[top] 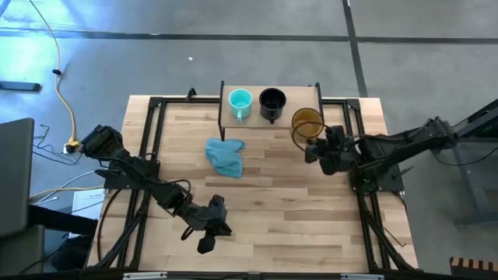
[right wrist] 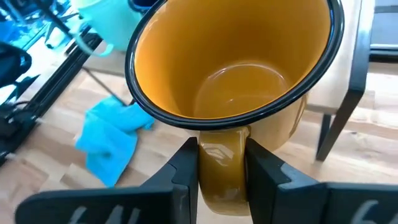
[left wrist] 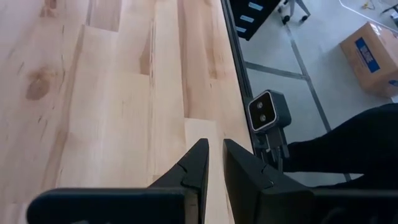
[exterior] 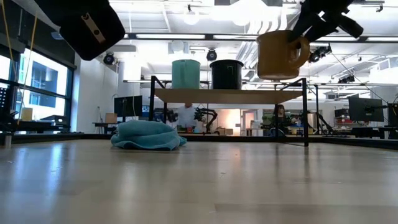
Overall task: Stack small to large cups/mugs on shelf
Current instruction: Put the yellow mug on the shelf
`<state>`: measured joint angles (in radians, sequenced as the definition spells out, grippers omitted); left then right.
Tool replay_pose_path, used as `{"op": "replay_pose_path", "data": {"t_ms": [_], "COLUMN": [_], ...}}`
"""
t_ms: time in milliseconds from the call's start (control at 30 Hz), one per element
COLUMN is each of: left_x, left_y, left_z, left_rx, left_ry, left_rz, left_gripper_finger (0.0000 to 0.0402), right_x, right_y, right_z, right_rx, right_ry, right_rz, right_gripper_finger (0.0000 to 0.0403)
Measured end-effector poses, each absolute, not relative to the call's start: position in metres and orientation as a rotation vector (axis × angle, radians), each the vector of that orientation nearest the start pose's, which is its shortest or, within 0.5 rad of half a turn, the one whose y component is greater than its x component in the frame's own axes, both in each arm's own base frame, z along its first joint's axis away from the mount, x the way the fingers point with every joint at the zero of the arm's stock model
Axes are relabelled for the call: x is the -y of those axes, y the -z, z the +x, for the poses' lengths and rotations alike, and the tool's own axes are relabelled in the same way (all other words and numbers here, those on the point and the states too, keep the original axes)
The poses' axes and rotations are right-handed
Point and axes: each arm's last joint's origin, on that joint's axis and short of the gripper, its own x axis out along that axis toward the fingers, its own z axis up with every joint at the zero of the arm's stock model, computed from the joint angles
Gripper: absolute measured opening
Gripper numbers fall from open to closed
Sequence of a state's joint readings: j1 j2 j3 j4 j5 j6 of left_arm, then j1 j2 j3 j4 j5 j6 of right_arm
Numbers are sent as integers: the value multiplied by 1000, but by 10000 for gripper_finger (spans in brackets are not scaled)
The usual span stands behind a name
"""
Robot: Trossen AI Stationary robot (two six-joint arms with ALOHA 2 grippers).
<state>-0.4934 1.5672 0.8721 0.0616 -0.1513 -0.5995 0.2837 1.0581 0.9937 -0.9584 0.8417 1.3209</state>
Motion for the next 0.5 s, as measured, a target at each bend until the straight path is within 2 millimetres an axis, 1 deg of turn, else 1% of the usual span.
{"op": "replay_pose_path", "data": {"t_ms": [267,500], "left_x": [149,149], "left_y": [-201,-201], "left_z": [288,288], "left_rx": [-658,-657], "left_ry": [117,117], "left_rz": [-371,-372], "left_gripper_finger": [37,37], "right_x": [-11,5], "right_y": [-308,-308], "right_z": [193,194], "right_rx": [-347,-350], "right_ry": [976,1027], "right_rz": [652,657], "right_gripper_finger": [66,66]}}
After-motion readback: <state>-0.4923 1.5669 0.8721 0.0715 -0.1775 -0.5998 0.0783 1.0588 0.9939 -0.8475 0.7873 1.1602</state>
